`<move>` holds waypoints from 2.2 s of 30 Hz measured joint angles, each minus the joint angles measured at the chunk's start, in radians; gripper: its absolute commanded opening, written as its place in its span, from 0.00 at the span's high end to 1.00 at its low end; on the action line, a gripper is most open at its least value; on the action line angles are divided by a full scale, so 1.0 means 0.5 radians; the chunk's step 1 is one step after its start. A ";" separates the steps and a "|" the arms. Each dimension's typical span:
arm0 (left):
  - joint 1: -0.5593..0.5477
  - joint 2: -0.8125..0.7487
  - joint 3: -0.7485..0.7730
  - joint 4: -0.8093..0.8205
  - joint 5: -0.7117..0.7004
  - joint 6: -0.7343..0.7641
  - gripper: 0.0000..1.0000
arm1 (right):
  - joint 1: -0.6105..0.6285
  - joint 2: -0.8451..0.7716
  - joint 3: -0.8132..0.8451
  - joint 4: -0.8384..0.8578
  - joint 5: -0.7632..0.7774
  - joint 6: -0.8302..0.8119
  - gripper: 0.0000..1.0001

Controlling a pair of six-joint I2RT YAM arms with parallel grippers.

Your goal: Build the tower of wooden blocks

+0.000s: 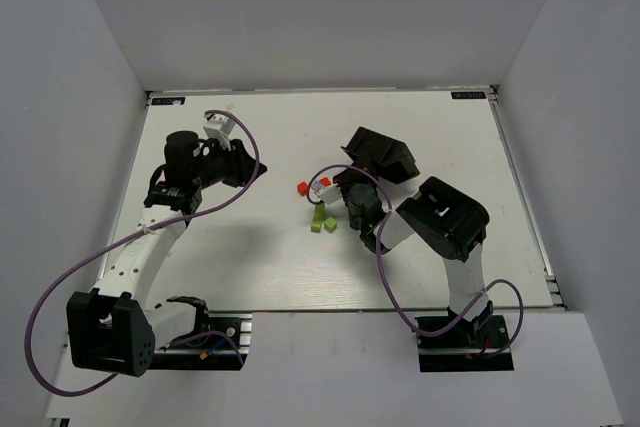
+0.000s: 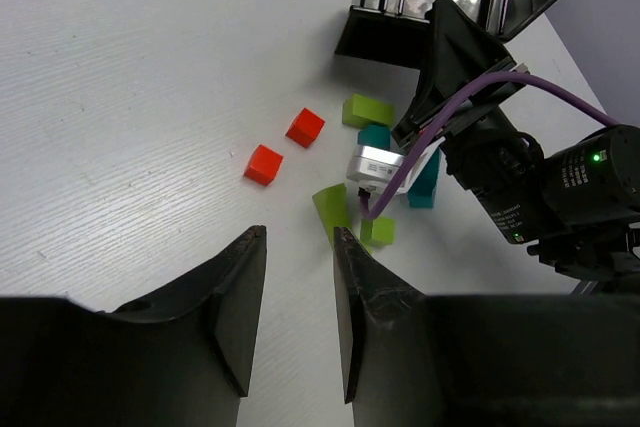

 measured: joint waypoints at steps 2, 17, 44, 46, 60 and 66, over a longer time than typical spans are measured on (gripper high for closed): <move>0.000 0.000 0.000 -0.005 -0.001 0.000 0.56 | -0.007 -0.003 0.000 -0.005 0.000 -0.002 1.00; 0.000 0.081 0.000 -0.022 0.010 0.008 0.34 | -0.586 -0.601 0.166 -0.556 0.150 1.125 1.00; -0.011 0.186 0.015 -0.031 0.106 0.023 0.28 | -1.570 -0.334 1.267 -3.181 -1.278 3.649 0.63; -0.014 0.222 0.017 -0.031 0.122 0.022 0.28 | -1.581 -0.284 1.282 -3.210 -1.321 3.678 0.57; -0.085 0.527 0.152 -0.134 0.037 0.047 0.28 | -1.595 -0.397 1.254 -3.270 -1.431 3.660 0.31; -0.212 0.697 0.334 -0.279 -0.198 0.106 0.32 | -1.595 -0.880 1.130 -3.112 -1.498 3.567 0.37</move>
